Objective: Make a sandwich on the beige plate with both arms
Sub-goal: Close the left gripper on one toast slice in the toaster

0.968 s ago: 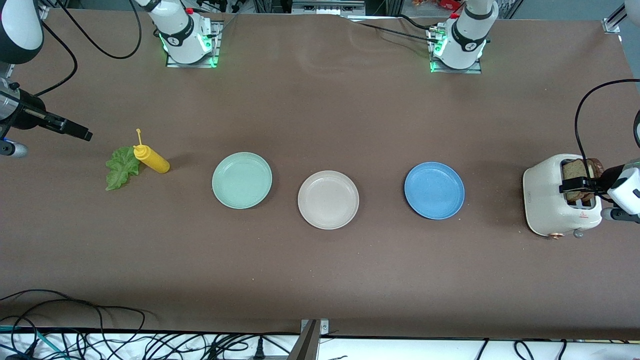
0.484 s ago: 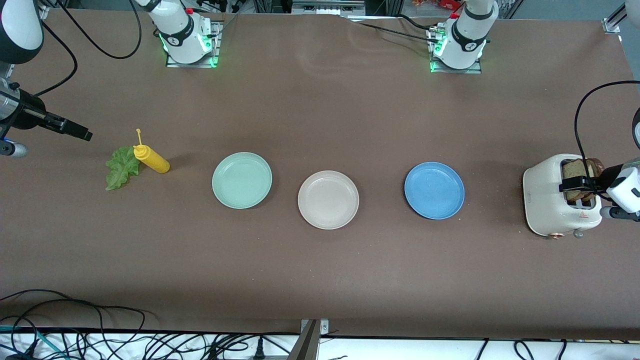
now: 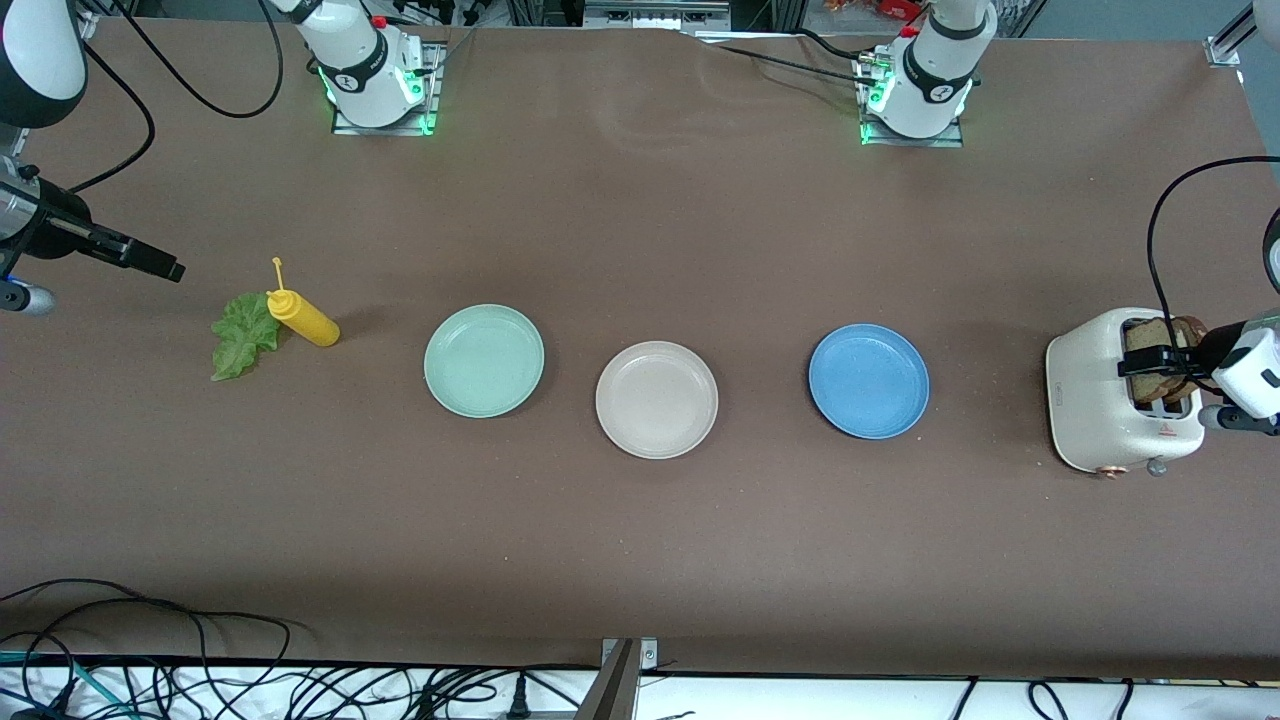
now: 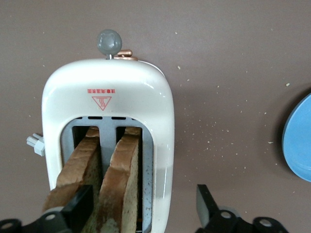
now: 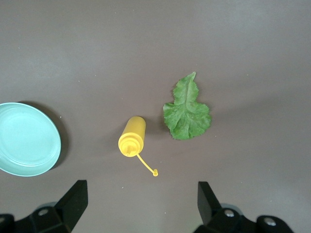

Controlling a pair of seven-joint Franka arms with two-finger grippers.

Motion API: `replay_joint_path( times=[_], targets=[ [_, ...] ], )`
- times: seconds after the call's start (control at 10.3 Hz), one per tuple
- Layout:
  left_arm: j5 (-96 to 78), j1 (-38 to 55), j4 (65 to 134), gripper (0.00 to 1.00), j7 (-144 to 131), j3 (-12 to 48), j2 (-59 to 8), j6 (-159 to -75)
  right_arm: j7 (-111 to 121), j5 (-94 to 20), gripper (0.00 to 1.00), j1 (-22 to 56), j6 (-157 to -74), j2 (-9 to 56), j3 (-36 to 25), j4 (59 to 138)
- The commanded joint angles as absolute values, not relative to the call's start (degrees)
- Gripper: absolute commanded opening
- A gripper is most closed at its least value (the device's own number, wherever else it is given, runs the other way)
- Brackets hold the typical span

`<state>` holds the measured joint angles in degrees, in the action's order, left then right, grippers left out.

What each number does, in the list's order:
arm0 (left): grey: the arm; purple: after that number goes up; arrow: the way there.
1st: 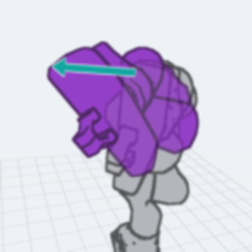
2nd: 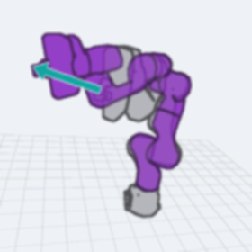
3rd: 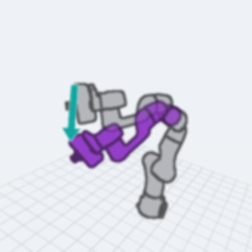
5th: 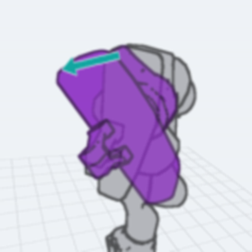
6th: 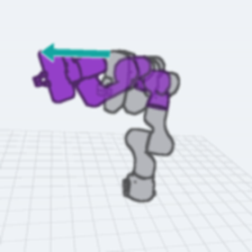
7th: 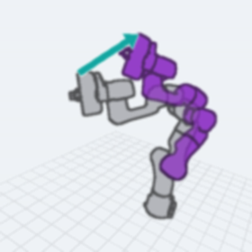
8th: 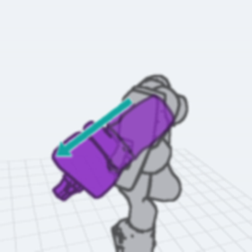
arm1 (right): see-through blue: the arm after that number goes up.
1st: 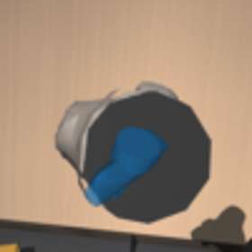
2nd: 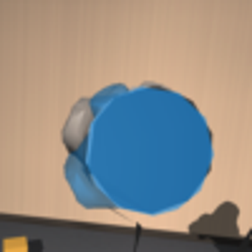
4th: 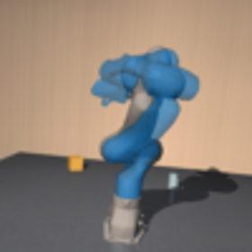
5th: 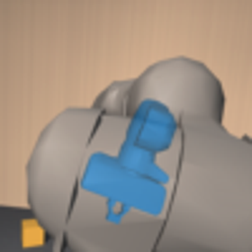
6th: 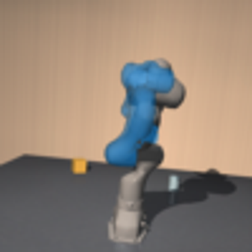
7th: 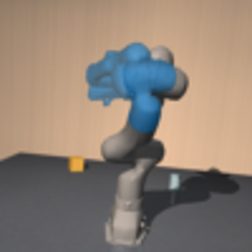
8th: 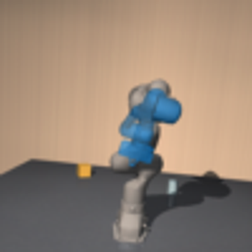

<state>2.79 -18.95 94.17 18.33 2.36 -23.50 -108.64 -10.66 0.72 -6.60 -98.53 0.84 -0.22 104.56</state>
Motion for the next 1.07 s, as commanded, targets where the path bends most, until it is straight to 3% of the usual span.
replay_joint_path(
  times=[0.0,0.19,0.39,0.97],
  targets=[
    [3.0,-19.7,96.8,0.64,19.4,2.9,-20.7,-109.5,-10.2,1.1,1.0,-6.8,-99.1,-0.2,-0.1,105.5],
    [3.1,-19.7,96.9,0.27,19.4,2.9,-20.7,-109.4,-10.2,1.1,1.0,-6.8,-99.1,-0.1,-0.1,105.5],
    [3.1,-19.7,97.1,0.03,19.6,2.9,-20.7,-109.5,-10.2,1.1,1.0,-6.8,-99.1,-0.1,-0.1,105.5],
    [4.0,-20.0,95.7,0.0,24.3,2.8,-20.8,-109.3,-10.2,1.1,1.0,-6.8,-99.1,-0.1,-0.1,105.4]
  ],
)
